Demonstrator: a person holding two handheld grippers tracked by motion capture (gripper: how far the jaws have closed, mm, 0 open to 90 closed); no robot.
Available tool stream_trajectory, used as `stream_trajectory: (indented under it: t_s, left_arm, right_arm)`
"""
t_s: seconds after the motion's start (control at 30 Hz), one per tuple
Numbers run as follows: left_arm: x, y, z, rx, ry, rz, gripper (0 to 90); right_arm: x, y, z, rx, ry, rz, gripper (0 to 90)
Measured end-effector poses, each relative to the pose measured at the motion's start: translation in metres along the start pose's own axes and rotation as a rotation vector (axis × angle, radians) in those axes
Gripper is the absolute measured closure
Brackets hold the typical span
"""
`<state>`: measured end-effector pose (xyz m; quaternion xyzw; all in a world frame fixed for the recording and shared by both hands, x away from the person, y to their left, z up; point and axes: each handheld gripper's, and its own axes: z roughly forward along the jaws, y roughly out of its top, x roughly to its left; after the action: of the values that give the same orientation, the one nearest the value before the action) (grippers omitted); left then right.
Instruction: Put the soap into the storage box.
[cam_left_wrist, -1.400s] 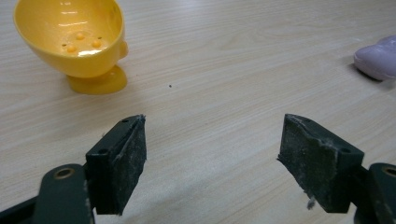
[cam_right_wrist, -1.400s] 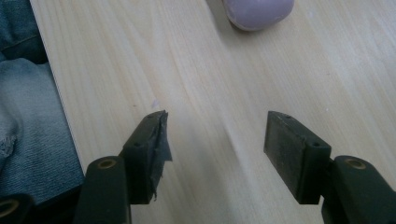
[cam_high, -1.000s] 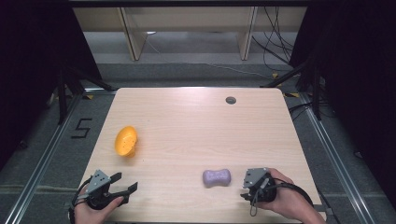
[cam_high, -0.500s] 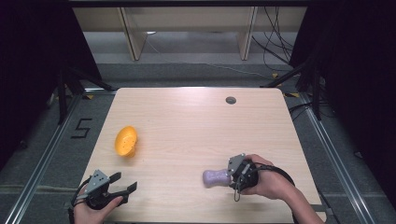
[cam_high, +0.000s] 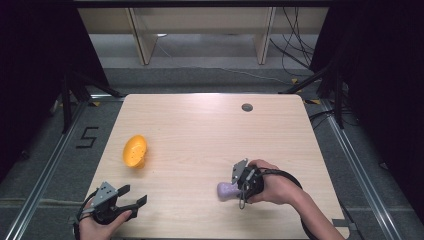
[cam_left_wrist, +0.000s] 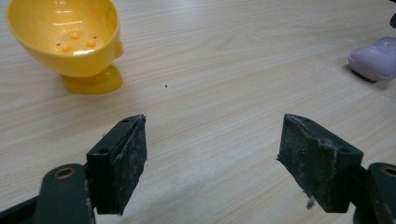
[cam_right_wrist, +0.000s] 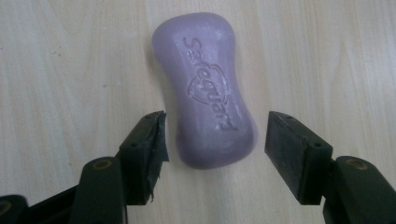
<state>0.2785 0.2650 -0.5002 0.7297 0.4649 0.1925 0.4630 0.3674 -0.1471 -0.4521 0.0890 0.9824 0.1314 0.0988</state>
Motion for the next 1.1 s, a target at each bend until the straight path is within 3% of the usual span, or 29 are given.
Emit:
stream_trajectory:
  t_s: [0.13,0.23,0.37,0.43,0.47,0.57,0.67,0.73,0.77,0.83,0.87,0.97,1.1]
  left_arm:
    - [0.0,0.0,0.0,-0.002,-0.001,-0.002,22.9]
    - [0.0,0.0,0.0,-0.004,-0.002,-0.005,22.9]
    - [-0.001,0.0,0.0,-0.002,0.0,-0.012,23.0]
    - [-0.001,0.0,0.0,-0.002,0.0,-0.001,23.2]
    - [-0.001,0.0,0.0,-0.003,-0.004,-0.003,23.3]
    - [-0.001,0.0,0.001,-0.008,-0.009,-0.006,23.3]
    - [-0.002,0.0,0.002,0.001,-0.008,-0.007,23.3]
    - [-0.002,0.0,0.001,0.003,-0.01,-0.002,23.3]
    - [-0.002,0.0,0.001,0.001,-0.011,-0.002,23.3]
    - [-0.001,0.0,0.001,-0.003,-0.014,0.002,23.4]
    - [-0.001,0.0,0.001,-0.003,-0.014,0.002,23.4]
    - [-0.002,0.0,0.002,-0.009,-0.013,-0.023,23.4]
    - [-0.002,0.0,0.001,-0.004,-0.015,-0.014,23.6]
  right_arm:
    - [-0.005,0.007,0.006,0.007,0.026,-0.037,37.8]
    - [-0.004,0.009,0.007,0.014,0.028,-0.016,37.8]
    - [-0.006,0.013,0.011,0.013,0.046,-0.024,37.8]
    - [-0.006,0.014,0.013,0.035,0.061,-0.019,37.5]
    - [-0.007,0.016,0.017,0.04,0.072,-0.046,36.6]
    - [-0.007,0.017,0.019,0.058,0.068,-0.027,37.0]
    - [-0.01,0.02,0.024,0.068,0.078,-0.084,36.8]
    - [-0.01,0.021,0.024,0.081,0.085,-0.082,37.0]
    - [-0.008,0.023,0.026,0.091,0.086,-0.059,37.1]
    - [-0.012,0.025,0.032,0.078,0.099,-0.121,37.7]
    - [-0.011,0.026,0.031,0.099,0.092,-0.099,38.0]
    - [-0.011,0.028,0.033,0.113,0.093,-0.094,38.7]
    - [-0.011,0.03,0.036,0.128,0.102,-0.101,41.5]
